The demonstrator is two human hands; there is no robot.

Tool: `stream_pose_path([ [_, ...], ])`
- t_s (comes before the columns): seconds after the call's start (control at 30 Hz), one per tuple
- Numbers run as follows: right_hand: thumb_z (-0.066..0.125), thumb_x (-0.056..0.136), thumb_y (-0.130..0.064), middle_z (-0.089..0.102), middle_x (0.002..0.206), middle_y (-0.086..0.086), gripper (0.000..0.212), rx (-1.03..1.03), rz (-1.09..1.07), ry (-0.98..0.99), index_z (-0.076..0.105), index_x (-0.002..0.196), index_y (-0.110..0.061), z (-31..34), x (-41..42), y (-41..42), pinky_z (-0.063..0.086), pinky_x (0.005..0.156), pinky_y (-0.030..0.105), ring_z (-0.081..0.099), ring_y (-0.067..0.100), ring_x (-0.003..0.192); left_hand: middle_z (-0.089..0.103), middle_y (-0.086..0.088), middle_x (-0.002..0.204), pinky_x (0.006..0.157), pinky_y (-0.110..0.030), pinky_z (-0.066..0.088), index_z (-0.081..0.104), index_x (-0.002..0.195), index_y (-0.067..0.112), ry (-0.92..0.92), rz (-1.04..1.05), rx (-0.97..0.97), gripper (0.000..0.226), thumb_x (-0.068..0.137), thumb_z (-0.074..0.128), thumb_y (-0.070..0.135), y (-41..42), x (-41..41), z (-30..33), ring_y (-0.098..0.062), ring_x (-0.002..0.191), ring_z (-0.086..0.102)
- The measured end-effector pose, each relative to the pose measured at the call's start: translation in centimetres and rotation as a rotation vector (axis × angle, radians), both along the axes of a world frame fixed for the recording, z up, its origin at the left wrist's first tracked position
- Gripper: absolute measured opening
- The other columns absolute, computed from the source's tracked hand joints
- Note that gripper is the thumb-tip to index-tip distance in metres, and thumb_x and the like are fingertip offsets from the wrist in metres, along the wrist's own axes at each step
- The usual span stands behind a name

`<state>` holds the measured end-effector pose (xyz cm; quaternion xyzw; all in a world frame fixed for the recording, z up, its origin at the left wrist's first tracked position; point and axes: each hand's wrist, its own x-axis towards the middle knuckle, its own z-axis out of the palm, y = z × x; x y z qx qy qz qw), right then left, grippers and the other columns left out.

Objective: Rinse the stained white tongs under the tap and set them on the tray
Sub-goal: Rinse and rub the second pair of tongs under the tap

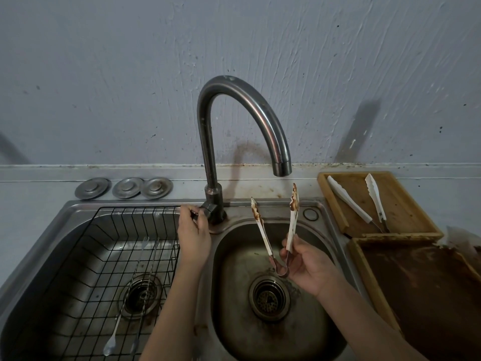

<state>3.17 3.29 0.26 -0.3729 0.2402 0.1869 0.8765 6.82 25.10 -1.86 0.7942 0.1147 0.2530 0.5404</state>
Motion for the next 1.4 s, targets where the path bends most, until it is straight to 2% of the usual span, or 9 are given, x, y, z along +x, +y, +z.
stream_pose_path([
  [0.2, 0.046, 0.094, -0.019, 0.057, 0.059, 0.001, 0.024, 0.009, 0.004, 0.011, 0.061, 0.078, -0.011, -0.6, 0.2, 0.0, 0.053, 0.070, 0.044, 0.055, 0.012, 0.044, 0.058, -0.015, 0.091, 0.071, -0.040, 0.044, 0.044, 0.088, 0.015, -0.014, -0.006, -0.008, 0.008, 0.095, 0.044, 0.011, 0.0, 0.0, -0.2, -0.030, 0.083, 0.056],
  [0.83, 0.047, 0.094, -0.019, 0.057, 0.058, 0.002, 0.022, -0.042, 0.047, -0.014, 0.063, 0.080, -0.012, -0.3, 0.0, 0.2, 0.053, 0.069, 0.043, 0.057, 0.013, 0.047, 0.060, -0.014, 0.097, 0.072, -0.036, 0.046, 0.047, 0.094, 0.014, -0.015, -0.027, -0.109, 0.001, 0.095, 0.046, 0.014, 0.1, -0.4, -0.5, -0.026, 0.084, 0.058],
  [0.93, 0.047, 0.094, -0.018, 0.062, 0.058, 0.003, 0.024, -0.265, 0.118, -0.081, 0.063, 0.080, -0.009, 0.3, 0.0, 0.2, 0.056, 0.057, 0.038, 0.063, 0.018, 0.054, 0.055, -0.007, 0.107, 0.082, -0.029, 0.048, 0.046, 0.111, 0.011, -0.044, 0.020, -0.194, 0.020, 0.092, 0.053, 0.013, -0.6, -1.1, -0.1, -0.012, 0.091, 0.056],
  [1.0, 0.050, 0.092, -0.017, 0.069, 0.074, 0.007, 0.019, -0.494, 0.176, -0.169, 0.067, 0.086, -0.010, 0.5, 0.1, 0.2, 0.057, 0.067, 0.039, 0.066, 0.025, 0.071, 0.047, -0.003, 0.120, 0.091, -0.014, 0.044, 0.042, 0.123, 0.007, -0.138, 0.167, -0.234, 0.036, 0.090, 0.056, 0.012, -1.7, -2.2, 0.3, 0.000, 0.104, 0.051],
  [1.07, 0.055, 0.090, -0.018, 0.071, 0.089, 0.007, 0.013, -0.721, 0.222, -0.260, 0.067, 0.092, -0.013, 0.8, 0.4, 0.5, 0.055, 0.073, 0.033, 0.068, 0.022, 0.083, 0.047, -0.005, 0.122, 0.093, -0.014, 0.042, 0.045, 0.121, 0.006, -0.264, 0.239, -0.217, 0.035, 0.088, 0.056, 0.007, -3.3, -3.5, 0.6, -0.001, 0.110, 0.051],
  [1.13, 0.059, 0.088, -0.021, 0.071, 0.088, 0.002, 0.009, -0.918, 0.296, -0.367, 0.066, 0.091, -0.016, 1.4, 0.8, 1.1, 0.051, 0.065, 0.021, 0.068, 0.014, 0.079, 0.057, -0.006, 0.113, 0.090, -0.020, 0.047, 0.054, 0.110, 0.017, -0.259, 0.136, -0.222, 0.028, 0.087, 0.055, 0.000, -4.8, -4.4, 0.9, -0.009, 0.105, 0.057],
  [1.23, 0.061, 0.087, -0.023, 0.062, 0.069, -0.006, 0.009, -1.272, 0.405, -0.590, 0.060, 0.078, -0.020, 1.9, 1.4, 2.2, 0.042, 0.053, 0.011, 0.058, 0.000, 0.060, 0.067, 0.001, 0.103, 0.082, -0.017, 0.051, 0.061, 0.100, 0.026, 0.027, -0.230, -0.392, 0.033, 0.089, 0.053, -0.003, -6.6, -4.8, 1.0, -0.006, 0.096, 0.064],
  [1.33, 0.060, 0.088, -0.020, 0.057, 0.061, -0.007, 0.014, -1.441, 0.446, -0.718, 0.053, 0.076, -0.020, 1.7, 1.6, 3.2, 0.041, 0.045, 0.006, 0.056, -0.002, 0.047, 0.071, -0.013, 0.089, 0.063, -0.023, 0.055, 0.069, 0.097, 0.009, 0.315, -0.526, -0.750, 0.022, 0.093, 0.049, 0.003, -7.5, -4.8, 0.7, -0.015, 0.075, 0.069],
  [1.4, 0.057, 0.090, -0.023, 0.057, 0.062, -0.006, 0.015, -1.506, 0.458, -0.749, 0.051, 0.076, -0.023, 1.6, 1.6, 3.5, 0.042, 0.044, 0.006, 0.055, -0.001, 0.048, 0.070, -0.020, 0.093, 0.066, -0.028, 0.058, 0.070, 0.101, 0.005, 0.367, -0.570, -0.973, 0.024, 0.093, 0.048, 0.004, -7.8, -4.9, 0.5, -0.022, 0.079, 0.069],
])
